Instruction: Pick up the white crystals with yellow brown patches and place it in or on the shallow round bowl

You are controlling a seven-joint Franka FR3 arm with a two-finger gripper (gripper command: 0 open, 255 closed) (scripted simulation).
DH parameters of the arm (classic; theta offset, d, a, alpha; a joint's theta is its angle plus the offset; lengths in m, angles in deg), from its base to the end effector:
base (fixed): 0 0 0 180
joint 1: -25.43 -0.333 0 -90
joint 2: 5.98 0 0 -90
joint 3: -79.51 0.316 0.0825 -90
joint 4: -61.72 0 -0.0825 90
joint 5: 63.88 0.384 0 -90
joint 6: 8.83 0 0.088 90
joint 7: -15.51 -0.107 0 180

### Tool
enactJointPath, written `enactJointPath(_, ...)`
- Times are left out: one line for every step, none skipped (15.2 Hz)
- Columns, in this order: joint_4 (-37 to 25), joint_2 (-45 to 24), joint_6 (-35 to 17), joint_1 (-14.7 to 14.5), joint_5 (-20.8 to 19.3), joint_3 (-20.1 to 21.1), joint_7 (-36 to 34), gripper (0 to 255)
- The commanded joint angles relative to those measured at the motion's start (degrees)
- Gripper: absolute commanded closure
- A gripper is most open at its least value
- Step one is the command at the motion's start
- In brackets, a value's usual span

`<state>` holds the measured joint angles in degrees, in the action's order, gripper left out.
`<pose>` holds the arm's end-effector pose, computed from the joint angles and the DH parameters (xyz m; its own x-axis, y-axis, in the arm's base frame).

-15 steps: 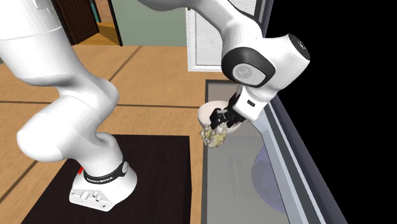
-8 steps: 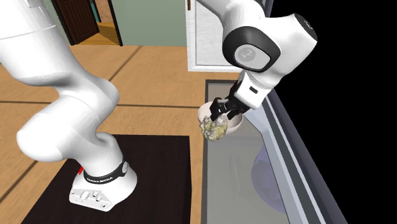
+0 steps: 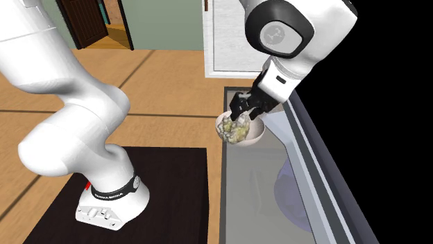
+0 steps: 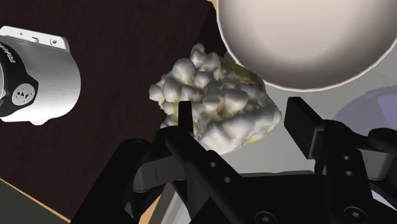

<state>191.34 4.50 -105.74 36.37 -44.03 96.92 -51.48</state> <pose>0.4371 0.0844 0.4109 0.3011 -0.8762 -0.3764 -0.8720 -0.4128 0.2631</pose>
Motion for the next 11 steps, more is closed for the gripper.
enactJointPath(-0.89,0.71,1.62,0.11,-0.06,-0.24,-0.14,255)
enactJointPath(-1.09,0.84,1.95,0.12,-0.06,-0.27,-0.20,255)
enactJointPath(-2.23,0.20,2.04,-0.48,0.43,0.51,-1.59,255)
enactJointPath(-3.41,-0.49,2.11,-1.07,0.87,1.29,-2.98,255)
enactJointPath(-4.64,-1.24,2.18,-1.65,1.27,2.06,-4.39,255)
enactJointPath(-5.94,-2.04,2.24,-2.24,1.60,2.81,-5.81,255)
enactJointPath(-7.29,-2.92,2.27,-3.07,1.86,3.32,-7.27,255)
enactJointPath(-8.70,-3.85,2.31,-3.73,2.08,3.97,-8.73,255)
enactJointPath(-10.17,-4.83,2.35,-4.27,2.26,4.73,-10.19,255)
enactJointPath(-11.71,-5.87,2.39,-4.71,2.37,5.58,-11.66,255)
enactJointPath(-13.30,-6.96,2.43,-4.85,2.45,6.72,-13.12,255)
